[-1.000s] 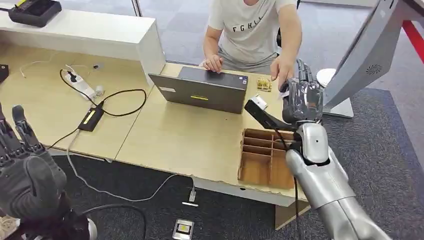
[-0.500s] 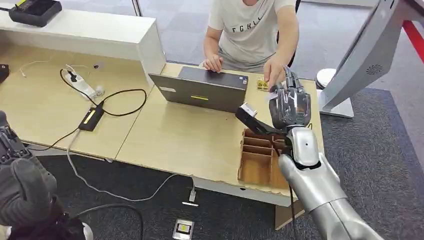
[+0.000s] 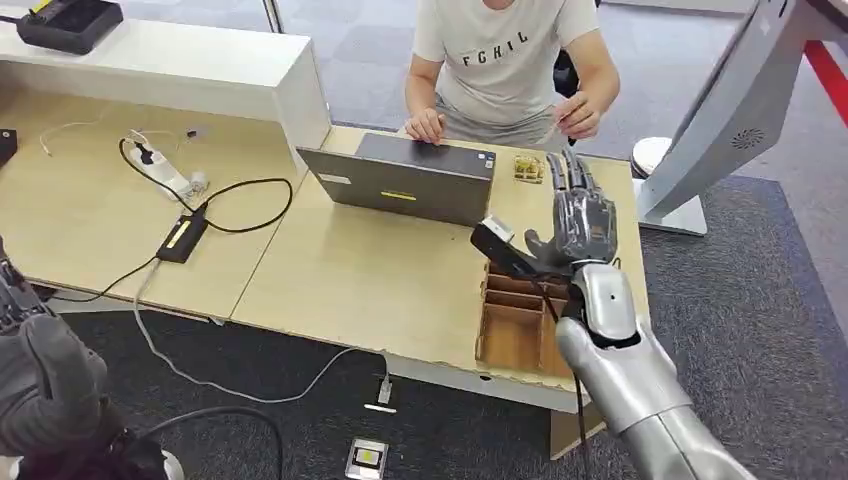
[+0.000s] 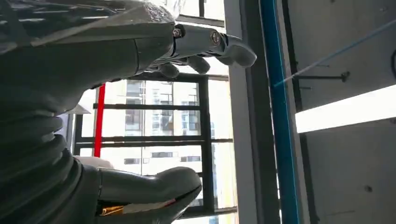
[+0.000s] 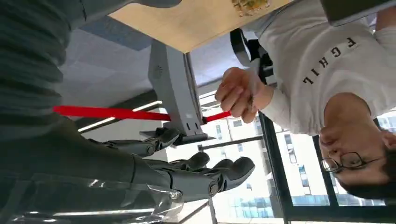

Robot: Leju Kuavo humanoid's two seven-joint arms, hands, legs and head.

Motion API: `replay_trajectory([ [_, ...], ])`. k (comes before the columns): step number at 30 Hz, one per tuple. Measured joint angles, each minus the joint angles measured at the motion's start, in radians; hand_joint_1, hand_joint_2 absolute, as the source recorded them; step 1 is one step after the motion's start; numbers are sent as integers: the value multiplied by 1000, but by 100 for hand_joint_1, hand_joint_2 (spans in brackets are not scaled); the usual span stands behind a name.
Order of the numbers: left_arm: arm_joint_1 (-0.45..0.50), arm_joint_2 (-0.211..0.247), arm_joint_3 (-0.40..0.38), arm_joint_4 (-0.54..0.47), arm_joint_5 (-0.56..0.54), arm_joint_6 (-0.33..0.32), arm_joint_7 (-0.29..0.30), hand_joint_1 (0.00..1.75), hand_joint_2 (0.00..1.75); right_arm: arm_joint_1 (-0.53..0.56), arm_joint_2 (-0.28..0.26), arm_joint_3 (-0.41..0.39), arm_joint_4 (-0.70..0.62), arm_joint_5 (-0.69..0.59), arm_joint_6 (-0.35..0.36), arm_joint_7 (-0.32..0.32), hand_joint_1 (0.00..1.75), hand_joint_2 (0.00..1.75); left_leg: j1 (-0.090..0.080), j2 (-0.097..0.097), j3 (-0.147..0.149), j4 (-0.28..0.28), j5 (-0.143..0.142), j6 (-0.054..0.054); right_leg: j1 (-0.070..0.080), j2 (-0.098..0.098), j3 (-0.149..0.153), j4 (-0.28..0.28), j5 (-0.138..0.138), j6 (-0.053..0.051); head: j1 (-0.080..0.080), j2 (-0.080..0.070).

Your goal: Pass the card to the sensor for recognition and then transmit it.

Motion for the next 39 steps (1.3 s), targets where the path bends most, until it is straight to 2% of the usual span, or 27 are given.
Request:
replay_trajectory([
  [5, 27, 0, 0, 0, -18, 3, 4, 23, 175, 73, -33, -6, -131, -115, -5, -48, 0, 175, 0, 0, 0, 0, 0, 0, 0, 0, 0, 0, 0, 0, 0, 0],
  [11, 47, 0, 0, 0, -18, 3, 6, 23, 175, 207, -99, -18, -363, -203, 37, -53, 0, 175, 0, 0, 0, 0, 0, 0, 0, 0, 0, -1, 0, 0, 0, 0],
  [15, 47, 9, -6, 0, 10, -11, 5, 23, 175, 304, -148, -30, -521, -180, 70, -20, 0, 175, 0, 0, 0, 0, 0, 0, 0, 0, 0, -1, 0, 0, 0, 0],
  [17, 45, 14, -9, 0, 33, -36, 2, 23, 175, 337, -172, -32, -579, -134, 86, 6, 0, 175, 0, 1, 1, 0, 0, 0, 0, 0, 0, -1, 0, 0, 0, 0],
  [19, 45, 15, -9, 0, 64, -90, -3, 24, 175, 368, -190, -37, -625, -114, 100, 22, 0, 175, 0, 1, 1, 0, 0, 0, 0, 0, 0, -1, 0, 0, 0, 0],
  [23, 49, 15, 13, 1, 127, -227, -6, 26, 175, 419, -217, -50, -666, -61, 103, 54, 0, 175, 0, 1, 0, 0, 0, 0, 0, 0, 0, -1, 0, 0, 0, 0],
  [26, 52, 6, 38, 7, 140, -292, -6, 26, 175, 437, -230, -60, -667, -43, 89, 58, 0, 175, 0, 1, 0, 0, 0, 0, 0, 1, 0, -1, 0, 0, 0, 0],
  [39, 63, -27, 94, 19, 132, -315, -7, 26, 175, 437, -243, -74, -635, -13, 86, 48, 0, 175, 0, 1, -1, 0, 0, 0, 0, 0, 0, -1, 0, 0, 0, 0],
])
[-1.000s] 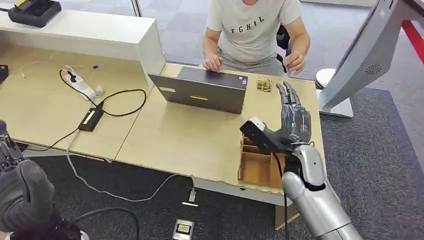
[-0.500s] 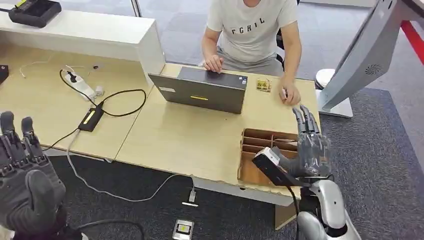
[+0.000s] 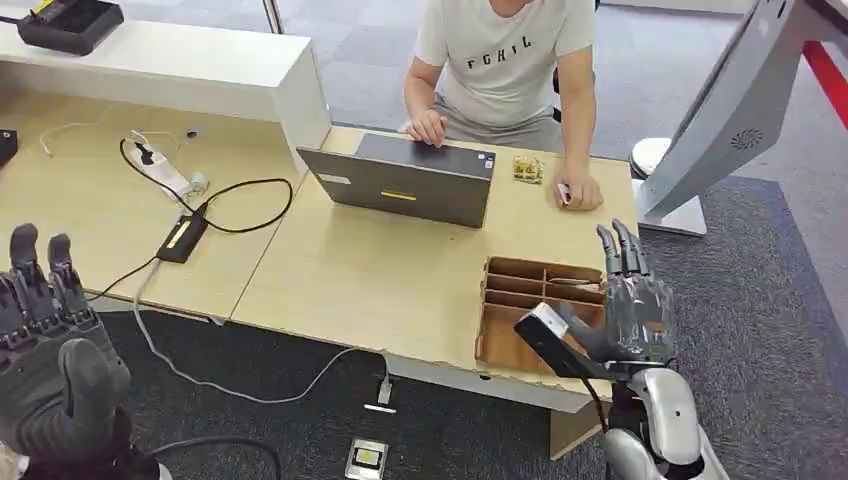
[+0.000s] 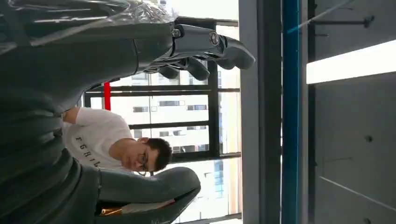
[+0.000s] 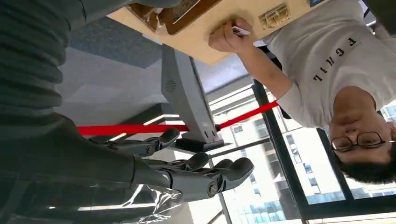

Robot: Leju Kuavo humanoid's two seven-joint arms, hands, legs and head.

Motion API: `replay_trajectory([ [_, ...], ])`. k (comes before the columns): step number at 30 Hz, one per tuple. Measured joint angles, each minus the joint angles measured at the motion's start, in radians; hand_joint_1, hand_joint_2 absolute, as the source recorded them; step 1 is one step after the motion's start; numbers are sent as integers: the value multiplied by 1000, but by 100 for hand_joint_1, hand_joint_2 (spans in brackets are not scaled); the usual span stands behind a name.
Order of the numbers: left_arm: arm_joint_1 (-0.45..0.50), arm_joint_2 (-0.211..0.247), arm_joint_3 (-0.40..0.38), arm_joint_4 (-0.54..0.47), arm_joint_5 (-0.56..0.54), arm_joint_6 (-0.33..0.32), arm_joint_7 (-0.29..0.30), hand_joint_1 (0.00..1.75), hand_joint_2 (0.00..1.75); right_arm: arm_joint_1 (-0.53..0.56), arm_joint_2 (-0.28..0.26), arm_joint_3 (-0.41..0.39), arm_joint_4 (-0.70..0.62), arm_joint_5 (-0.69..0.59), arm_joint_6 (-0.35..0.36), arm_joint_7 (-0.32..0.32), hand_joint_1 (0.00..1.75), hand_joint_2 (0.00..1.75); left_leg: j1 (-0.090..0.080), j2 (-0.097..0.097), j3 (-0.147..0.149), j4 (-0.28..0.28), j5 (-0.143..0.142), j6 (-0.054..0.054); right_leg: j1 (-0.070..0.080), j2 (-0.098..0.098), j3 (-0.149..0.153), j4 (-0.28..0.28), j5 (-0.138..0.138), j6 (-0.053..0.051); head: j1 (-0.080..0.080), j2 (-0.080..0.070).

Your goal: Pass the card to the sensor for recognition and then transmit it.

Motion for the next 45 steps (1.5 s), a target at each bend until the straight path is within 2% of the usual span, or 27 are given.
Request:
replay_trajectory([
  [10, -1, -15, 16, 5, -1, 4, 0, 26, 175, -33, 12, 2, 68, 8, 2, -15, 0, 175, 0, 0, 0, 0, 0, 0, 0, 0, 0, 0, 0, 0, 0, 0],
  [27, -6, -27, 16, 5, -9, 53, -1, 26, 175, -182, 87, 32, 424, 6, -4, -30, 0, 175, 0, -1, 0, 0, 0, 0, 0, 0, 0, 0, 0, 0, 0, 0],
  [40, -6, -27, 16, 5, -2, 49, -1, 28, 175, -209, 93, 36, 571, -26, -26, -21, 2, 175, 0, -1, 0, 0, 0, 0, 0, 0, 0, 0, 0, 0, 0, 0],
  [42, -6, -27, 16, 5, -3, 49, -1, 28, 175, -212, 93, 34, 579, -38, -39, -21, 17, 175, 0, -1, 0, 0, 0, 0, 0, 0, -1, 0, 0, 0, 0, 0],
  [43, -6, -27, 16, 5, -3, 50, -1, 28, 175, -214, 92, 33, 583, -44, -44, -21, 37, 175, 0, 0, 0, 0, 0, 0, 0, 0, -1, 0, 0, 0, 0, 0],
  [44, -6, -27, 16, 5, -3, 52, -1, 28, 175, -216, 92, 31, 586, -48, -45, -22, 80, 175, 0, 0, 0, 0, 0, 0, 0, 0, -1, 0, 0, 0, 0, 0],
  [45, -6, -27, 16, 5, -3, 53, -1, 28, 175, -219, 91, 29, 588, -52, -45, -23, 89, 175, 0, 0, 0, 0, 0, 0, 0, 0, -1, 0, 0, 0, 0, 0],
])
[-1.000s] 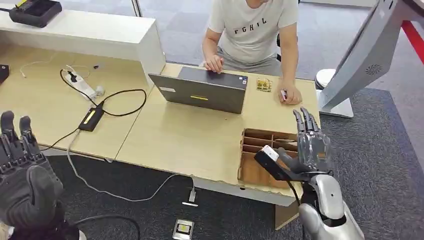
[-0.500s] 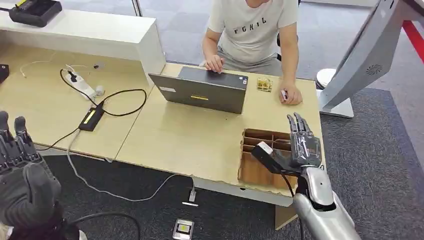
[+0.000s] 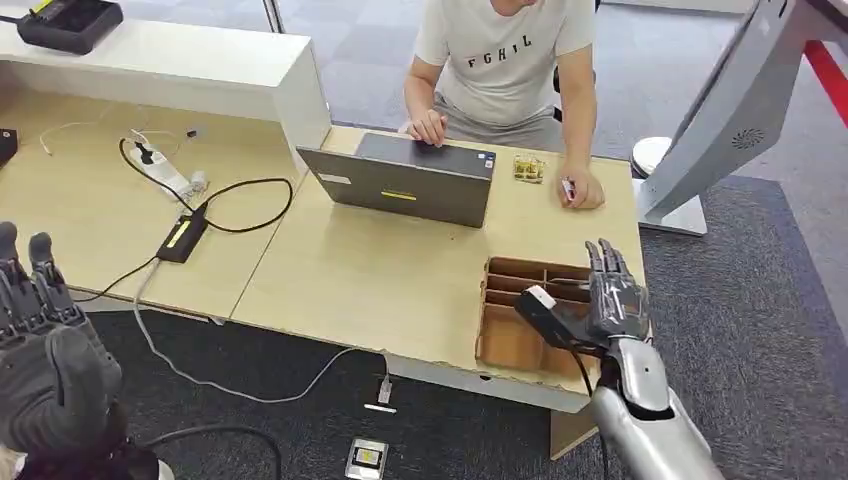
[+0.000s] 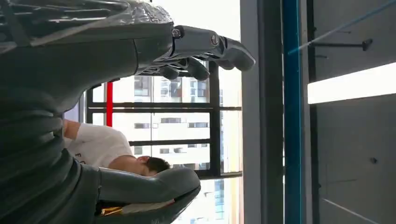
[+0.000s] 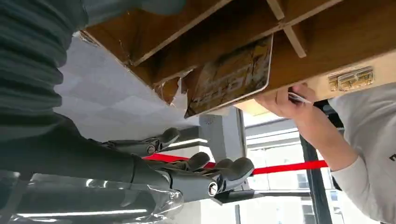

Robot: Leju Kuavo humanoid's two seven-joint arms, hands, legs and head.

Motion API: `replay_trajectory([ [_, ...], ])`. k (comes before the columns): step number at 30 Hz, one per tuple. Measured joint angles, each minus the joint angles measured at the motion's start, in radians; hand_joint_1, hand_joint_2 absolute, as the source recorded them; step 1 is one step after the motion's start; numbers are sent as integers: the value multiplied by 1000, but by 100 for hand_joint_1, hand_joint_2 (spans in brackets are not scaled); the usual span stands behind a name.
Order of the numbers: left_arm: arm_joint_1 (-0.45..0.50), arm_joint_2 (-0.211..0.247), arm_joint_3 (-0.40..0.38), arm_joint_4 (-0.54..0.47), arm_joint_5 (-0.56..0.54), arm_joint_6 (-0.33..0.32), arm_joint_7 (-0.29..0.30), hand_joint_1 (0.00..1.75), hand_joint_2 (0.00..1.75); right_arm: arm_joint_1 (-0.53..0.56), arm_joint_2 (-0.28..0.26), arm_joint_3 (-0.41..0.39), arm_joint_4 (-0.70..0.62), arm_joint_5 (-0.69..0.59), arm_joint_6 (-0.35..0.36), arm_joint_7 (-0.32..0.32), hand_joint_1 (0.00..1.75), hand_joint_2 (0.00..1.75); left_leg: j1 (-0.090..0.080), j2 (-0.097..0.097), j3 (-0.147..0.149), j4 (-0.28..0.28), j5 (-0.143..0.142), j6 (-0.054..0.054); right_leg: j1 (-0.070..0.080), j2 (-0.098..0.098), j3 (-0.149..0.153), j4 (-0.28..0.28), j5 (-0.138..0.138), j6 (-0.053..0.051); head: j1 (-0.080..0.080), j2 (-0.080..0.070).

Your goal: Pass the card to the sensor for recognition and then transmit it.

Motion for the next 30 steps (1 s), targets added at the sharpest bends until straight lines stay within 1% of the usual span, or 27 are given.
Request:
replay_trajectory([
  [1, 0, 0, 0, 0, 0, 1, 0, 28, 175, -2, 0, -2, 2, -6, 0, -2, 93, 175, 0, 0, 0, 0, 0, 0, 0, 0, 0, 0, 0, 0, 0, 0],
  [8, 0, 0, 0, 0, 0, -1, 0, 28, 175, -2, -1, -8, 3, -51, -1, -30, 93, 175, 0, 0, 0, 0, 0, 0, 0, 0, 0, 0, 0, 0, 0, 0],
  [12, 0, 0, 0, 0, 0, -1, 0, 28, 175, -2, -1, -10, 3, -53, -1, -31, 86, 175, 0, 0, 0, 0, 0, 0, 0, 0, 0, 0, 0, 0, 0, 0],
  [15, 0, 0, 0, 0, 0, -3, 0, 30, 175, -1, -1, -10, 1, -70, 0, -41, 86, 175, 0, 0, 0, 0, 0, 0, 0, 0, 0, 0, 0, 0, 0, 0],
  [17, 0, 0, 0, 0, 1, -9, 0, 28, 175, -1, -1, -10, -16, -91, 7, -50, 86, 175, 0, 0, 0, 0, 0, 0, 0, 0, 0, 0, 0, 0, 0, 0],
  [18, 0, 0, 0, 0, 2, -11, 0, 30, 175, -1, -1, -10, -25, -100, 13, -53, 80, 175, 0, 0, 0, 0, 0, 0, 0, 0, 0, 0, 0, 0, 0, 0],
  [20, 0, 0, 1, 0, 3, -18, 0, 30, 175, 0, -1, -10, -42, -113, 27, -54, 80, 175, 0, 0, 0, 0, 0, 0, 0, 0, 0, 0, 0, 0, 0, 0],
  [21, 0, 0, 2, 0, 4, -23, 0, 28, 175, 3, -2, -11, -53, -121, 37, -54, 75, 175, 0, 0, 0, 0, 0, 0, 0, 0, 0, 0, 0, 0, 0, 0],
  [24, 0, 0, 2, 1, 7, -34, 0, 28, 175, 12, -3, -11, -85, -129, 56, -54, 77, 175, 0, 0, 0, 0, 0, 0, 0, 0, 0, 0, 0, 0, 0, 0],
  [26, 0, 0, 2, 2, 8, -37, 0, 28, 175, 16, -7, -11, -102, -130, 63, -52, 73, 175, 0, 0, 0, 0, 0, 0, 0, 0, 0, 0, 0, 0, 0, 0],
  [28, 0, 0, 2, 3, 10, -44, 0, 28, 175, 20, -10, -11, -114, -130, 74, -49, 84, 175, 0, 0, 0, 0, 0, 0, 0, 0, 0, 0, 0, 0, 0, 0],
  [30, -1, 0, 2, 6, 12, -47, 0, 28, 175, 26, -11, -11, -123, -127, 79, -43, 86, 175, 0, 0, 0, 0, 0, 0, 0, 0, 0, 0, 0, 0, 0, 0],
])
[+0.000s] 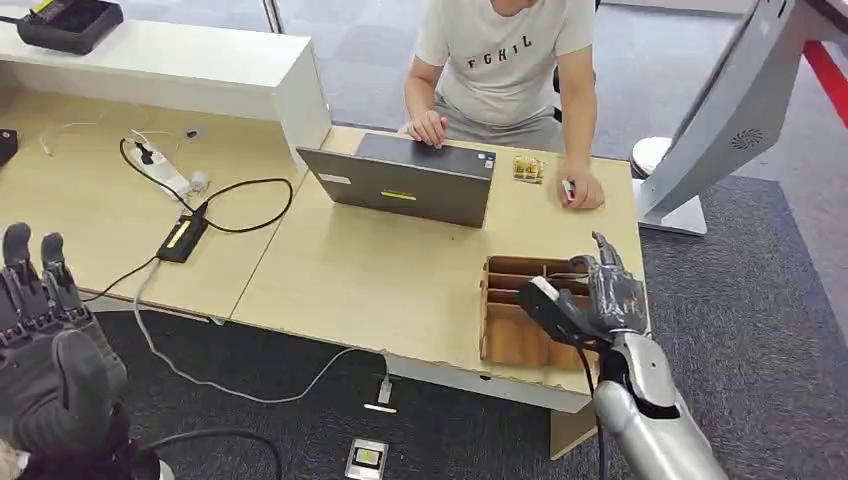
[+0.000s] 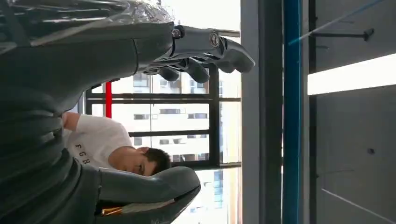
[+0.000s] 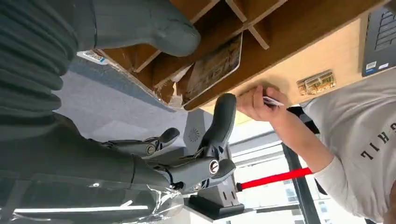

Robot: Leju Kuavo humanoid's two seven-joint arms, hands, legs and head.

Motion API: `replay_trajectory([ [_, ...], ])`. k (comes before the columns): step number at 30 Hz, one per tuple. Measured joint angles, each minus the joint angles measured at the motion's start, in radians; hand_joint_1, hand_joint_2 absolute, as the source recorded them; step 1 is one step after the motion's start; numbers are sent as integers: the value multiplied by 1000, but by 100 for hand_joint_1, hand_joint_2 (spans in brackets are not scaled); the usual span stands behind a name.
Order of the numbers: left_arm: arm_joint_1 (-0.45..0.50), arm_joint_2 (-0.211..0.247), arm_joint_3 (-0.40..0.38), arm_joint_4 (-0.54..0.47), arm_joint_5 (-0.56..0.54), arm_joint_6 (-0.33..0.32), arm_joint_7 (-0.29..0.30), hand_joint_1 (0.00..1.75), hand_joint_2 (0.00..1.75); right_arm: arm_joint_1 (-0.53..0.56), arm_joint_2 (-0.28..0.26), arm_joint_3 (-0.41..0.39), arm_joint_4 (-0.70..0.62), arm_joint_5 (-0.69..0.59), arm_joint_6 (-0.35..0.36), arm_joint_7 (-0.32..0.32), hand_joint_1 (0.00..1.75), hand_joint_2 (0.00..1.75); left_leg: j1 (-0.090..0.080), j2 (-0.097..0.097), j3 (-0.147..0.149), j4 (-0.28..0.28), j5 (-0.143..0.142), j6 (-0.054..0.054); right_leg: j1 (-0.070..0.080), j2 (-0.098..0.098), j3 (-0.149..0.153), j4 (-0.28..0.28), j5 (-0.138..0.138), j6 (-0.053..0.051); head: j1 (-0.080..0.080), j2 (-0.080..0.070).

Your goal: Pass the card to the sensor for recognition and then transmit it.

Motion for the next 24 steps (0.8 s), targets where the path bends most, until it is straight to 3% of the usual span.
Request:
replay_trajectory([
  [13, -1, -1, 1, 4, -2, 5, 0, 28, 175, 4, 1, 6, -4, 15, -2, 3, 87, 175, 0, 0, 0, 0, 0, 0, 0, 0, 0, 0, 0, 0, 0, 0],
  [15, -1, -1, 0, 4, -4, 10, 0, 28, 175, 4, 2, 8, -4, 18, -2, 3, 56, 175, 0, 0, 0, 0, 0, 0, 0, 0, 0, 0, 0, 0, 0, 0],
  [16, -1, -1, 0, 4, -5, 11, 0, 26, 175, 4, 3, 8, -4, 19, -3, 3, 31, 175, 0, 0, 0, 0, 0, 0, 0, 0, 0, 0, 0, 0, 0, 0],
  [24, -7, -2, 0, 4, -1, 7, 0, 28, 175, -19, 11, 10, 19, 27, -26, 6, 33, 175, 0, 0, 0, 0, 0, 0, 0, 0, 0, 0, 0, 0, 0, 0],
])
